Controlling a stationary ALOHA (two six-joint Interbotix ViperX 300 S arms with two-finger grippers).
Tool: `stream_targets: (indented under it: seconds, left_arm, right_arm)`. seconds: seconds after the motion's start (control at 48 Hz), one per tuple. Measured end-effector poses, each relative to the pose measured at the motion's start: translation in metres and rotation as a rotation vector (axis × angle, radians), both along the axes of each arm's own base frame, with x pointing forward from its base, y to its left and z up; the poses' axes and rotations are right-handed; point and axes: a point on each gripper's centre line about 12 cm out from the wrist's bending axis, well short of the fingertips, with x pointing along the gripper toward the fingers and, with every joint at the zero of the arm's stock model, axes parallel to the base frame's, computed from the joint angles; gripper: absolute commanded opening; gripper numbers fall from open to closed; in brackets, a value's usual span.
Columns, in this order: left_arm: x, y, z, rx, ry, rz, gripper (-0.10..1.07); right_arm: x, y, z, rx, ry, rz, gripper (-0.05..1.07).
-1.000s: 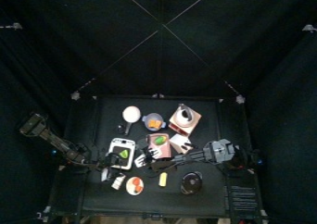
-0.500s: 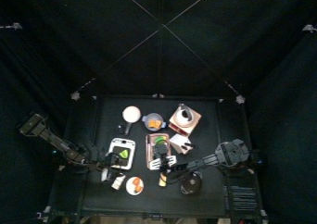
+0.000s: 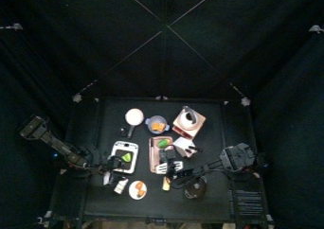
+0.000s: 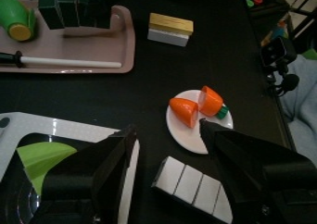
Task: Place green sushi roll on plate
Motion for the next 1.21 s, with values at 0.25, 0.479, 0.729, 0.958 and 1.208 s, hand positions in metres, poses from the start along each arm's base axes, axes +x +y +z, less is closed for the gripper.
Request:
stream_targets:
  seconds: [0.25, 0.479, 0.729, 0.958, 1.208]
  left_arm:
    - [0.0, 0.0, 0.0, -0.001, -0.001, 0.002, 0.92]
    - [0.0, 0.001, 0.0, 0.0, -0.002, 0.002, 0.92]
    - [0.0, 0.001, -0.001, 0.001, 0.001, 0.003, 0.92]
    - [0.0, 0.001, 0.0, 0.001, -0.001, 0.002, 0.92]
    - [0.0, 0.001, -0.001, 0.001, 0.001, 0.005, 0.92]
  right_arm:
    - [-0.002, -0.002, 0.001, -0.017, 0.013, -0.019, 1.02]
    - [0.003, 0.003, -0.005, 0.009, 0.002, 0.012, 1.02]
    - [0.006, 0.004, -0.011, 0.034, -0.006, 0.029, 1.02]
    - [0.008, 0.006, -0.014, 0.043, -0.004, 0.047, 1.02]
    - [0.008, -0.018, -0.015, 0.026, 0.003, 0.005, 1.02]
